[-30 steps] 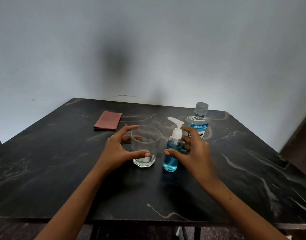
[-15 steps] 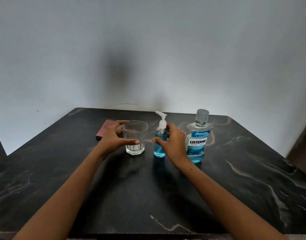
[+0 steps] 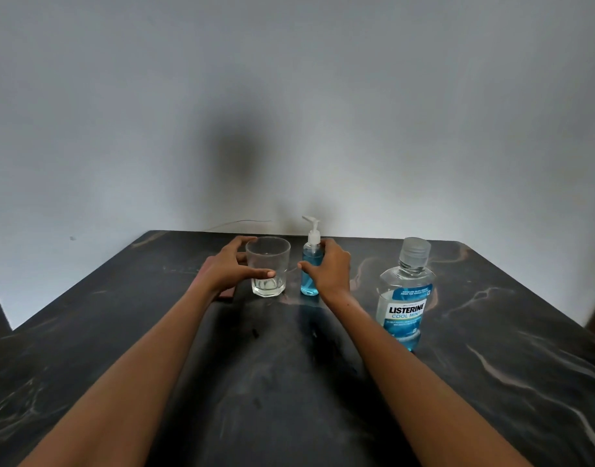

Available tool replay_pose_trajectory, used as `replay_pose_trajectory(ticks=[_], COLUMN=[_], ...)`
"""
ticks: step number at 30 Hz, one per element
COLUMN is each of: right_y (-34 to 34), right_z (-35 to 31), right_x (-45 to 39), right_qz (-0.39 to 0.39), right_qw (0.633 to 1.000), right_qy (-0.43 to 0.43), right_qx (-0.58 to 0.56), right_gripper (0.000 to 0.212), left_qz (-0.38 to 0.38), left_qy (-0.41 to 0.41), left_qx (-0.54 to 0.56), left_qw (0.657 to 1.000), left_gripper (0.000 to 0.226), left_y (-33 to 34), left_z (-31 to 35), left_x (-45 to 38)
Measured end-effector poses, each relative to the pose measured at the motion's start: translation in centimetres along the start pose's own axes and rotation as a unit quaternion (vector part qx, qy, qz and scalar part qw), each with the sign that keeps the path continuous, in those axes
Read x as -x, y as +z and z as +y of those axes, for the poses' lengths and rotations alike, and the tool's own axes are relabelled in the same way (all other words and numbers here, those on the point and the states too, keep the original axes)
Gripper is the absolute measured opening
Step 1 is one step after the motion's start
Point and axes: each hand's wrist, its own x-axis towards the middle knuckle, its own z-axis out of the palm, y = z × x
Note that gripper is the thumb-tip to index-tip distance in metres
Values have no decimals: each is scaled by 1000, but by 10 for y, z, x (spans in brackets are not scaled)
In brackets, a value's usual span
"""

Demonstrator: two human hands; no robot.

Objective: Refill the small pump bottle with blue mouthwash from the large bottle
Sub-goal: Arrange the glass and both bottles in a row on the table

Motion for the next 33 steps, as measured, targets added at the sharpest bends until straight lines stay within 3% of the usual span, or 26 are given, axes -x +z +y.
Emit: replay_pose_trajectory(ticks=[9,14,19,22,26,29,31,33], right_y=[11,12,4,-5,-32,-67,-92,-115], right_z=[8,4,-8,-19,-35,-37,-31,-20], right_x=[-10,-7,7,26,71,114,139,157], right_qz=[13,23,39,17,-54,-110,-105,-43], right_qw=[1000,999,998,999,996,990,992,996], right_qy=[12,31,47,45,47,21,1,-1], right_qx=[7,0,-5,-12,-58,-87,-65,-79], right_gripper=[46,48,58,60,64,49,35,26], left_qz=[-29,12,153,197,161,137,128,126], left_qy=[10,-3,-11,1,29,52,59,59], left_qx=[24,-50,35,94,127,135,146,159], left_qw=[999,999,988,976,978,980,979,977], left_gripper=[117,125,91,66,46,42,42,40], left_y=[1,6,21,34,46,54,57,58], left_z=[11,15,22,30,37,34,30,26], left_x=[-6,10,51,79,107,120,125,126])
